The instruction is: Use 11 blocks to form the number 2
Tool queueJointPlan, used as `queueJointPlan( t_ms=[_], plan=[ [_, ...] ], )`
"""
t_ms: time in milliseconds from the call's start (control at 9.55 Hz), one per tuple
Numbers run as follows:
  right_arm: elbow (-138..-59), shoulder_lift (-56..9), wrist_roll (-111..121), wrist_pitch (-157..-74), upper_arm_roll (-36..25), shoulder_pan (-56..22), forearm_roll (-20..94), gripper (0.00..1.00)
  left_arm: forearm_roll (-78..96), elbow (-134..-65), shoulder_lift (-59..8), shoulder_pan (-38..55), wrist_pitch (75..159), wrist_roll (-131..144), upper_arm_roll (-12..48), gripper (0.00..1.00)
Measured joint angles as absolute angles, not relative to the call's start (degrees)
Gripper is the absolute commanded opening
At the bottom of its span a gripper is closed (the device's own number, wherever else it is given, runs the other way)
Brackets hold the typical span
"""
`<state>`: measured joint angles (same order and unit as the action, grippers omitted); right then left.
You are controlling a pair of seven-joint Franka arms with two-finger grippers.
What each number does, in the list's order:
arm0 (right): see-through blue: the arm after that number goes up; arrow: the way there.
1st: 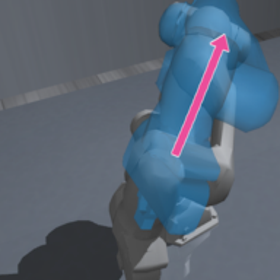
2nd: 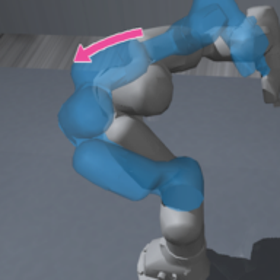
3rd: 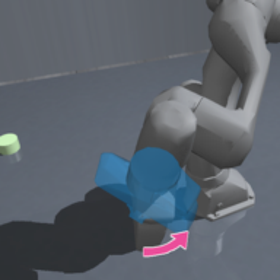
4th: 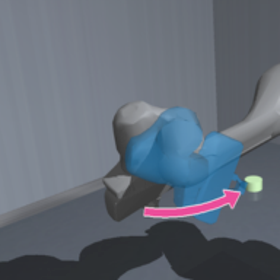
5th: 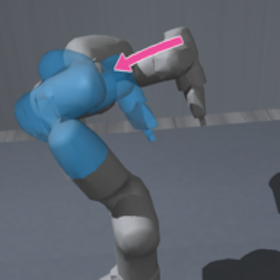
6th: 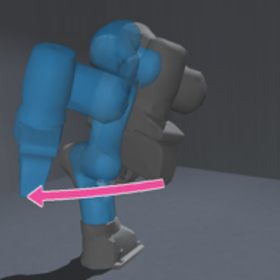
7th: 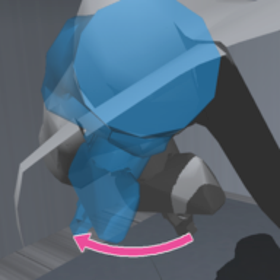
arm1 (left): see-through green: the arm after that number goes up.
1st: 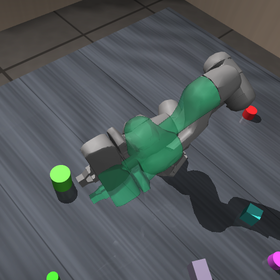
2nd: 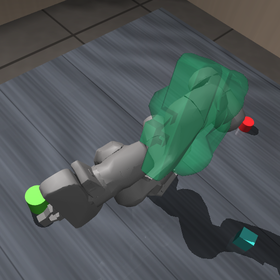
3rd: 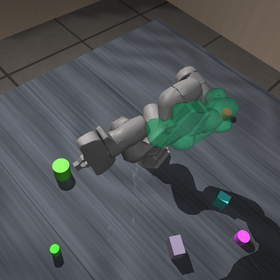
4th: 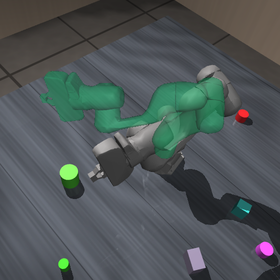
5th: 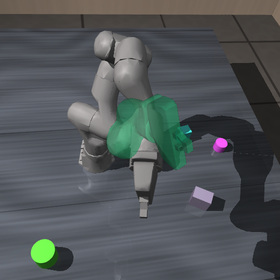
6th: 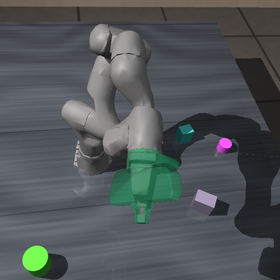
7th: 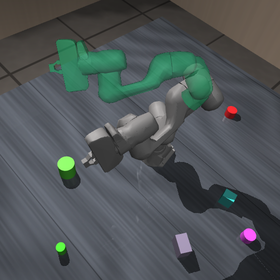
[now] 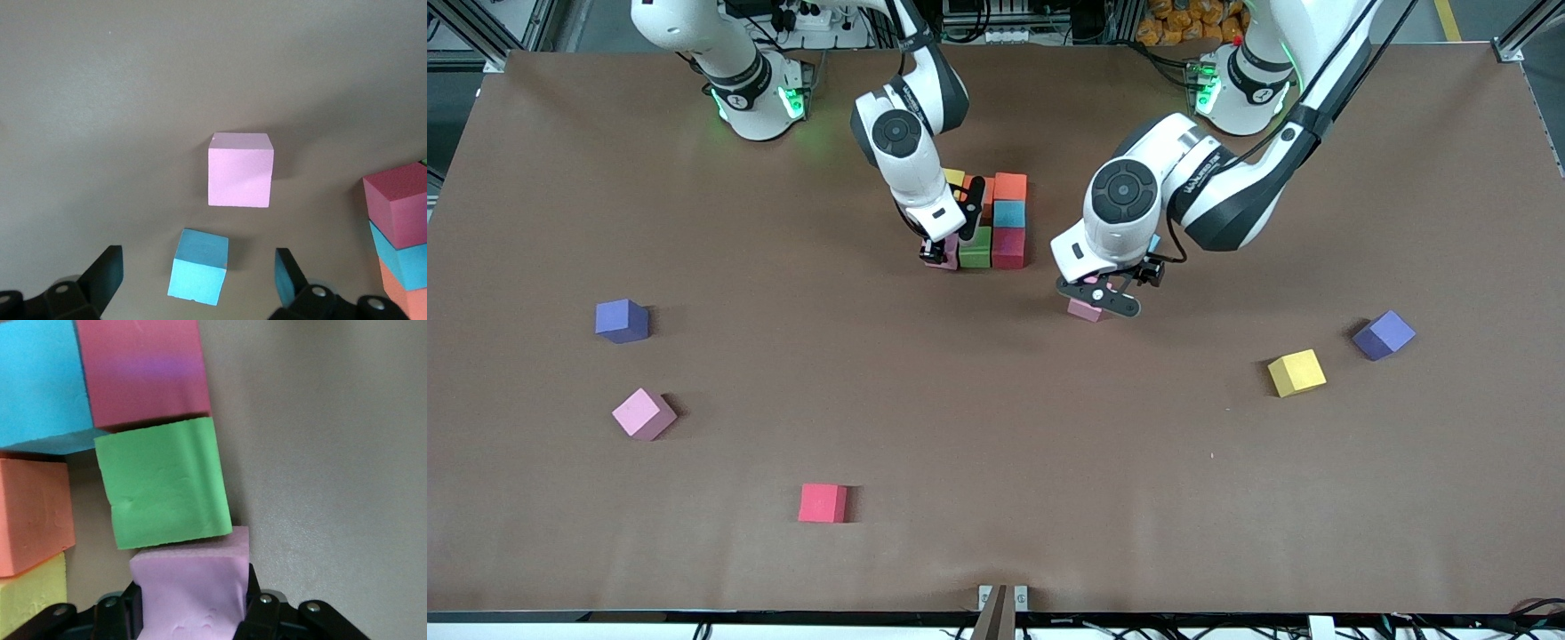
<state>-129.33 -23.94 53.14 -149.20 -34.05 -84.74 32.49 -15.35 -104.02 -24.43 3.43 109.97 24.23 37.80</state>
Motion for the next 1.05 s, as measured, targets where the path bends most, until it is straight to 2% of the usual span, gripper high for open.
queueJointPlan(
  t_ms=[105, 314, 419, 629, 733, 838, 1048],
  plan=[
    [-129.5, -24.1, 52.9, -149.7, -34.0, -84.9, 32.5, 0.43, -15.4, -104.0, -24.6, 3.4, 110.0, 24.3, 37.8, 1.0],
    [-129.7, -24.4, 51.1, -150.3, -34.0, -85.4, 32.5, 0.45, -15.4, -104.0, -24.5, 2.6, 110.0, 24.3, 37.8, 1.0],
    [-129.7, -24.5, 50.4, -150.6, -33.9, -85.6, 32.5, 0.51, -15.1, -104.0, -24.7, 2.5, 110.0, 24.3, 37.8, 1.0],
    [-129.7, -24.5, 50.0, -151.1, -33.8, -85.7, 32.5, 0.87, -14.2, -104.0, -26.1, 2.5, 110.3, 24.3, 37.8, 1.0],
    [-129.7, -24.5, 50.0, -151.2, -33.8, -85.7, 32.5, 0.95, -14.1, -104.0, -27.2, 2.6, 110.8, 24.4, 37.8, 1.0],
    [-129.7, -24.5, 49.9, -151.3, -33.8, -85.7, 32.6, 1.0, -14.1, -104.0, -28.4, 2.7, 111.5, 24.7, 37.8, 1.0],
    [-129.7, -24.5, 49.7, -151.3, -33.8, -85.7, 32.8, 1.0, -14.1, -104.0, -30.8, 3.1, 113.7, 27.4, 37.8, 1.0]
  ],
)
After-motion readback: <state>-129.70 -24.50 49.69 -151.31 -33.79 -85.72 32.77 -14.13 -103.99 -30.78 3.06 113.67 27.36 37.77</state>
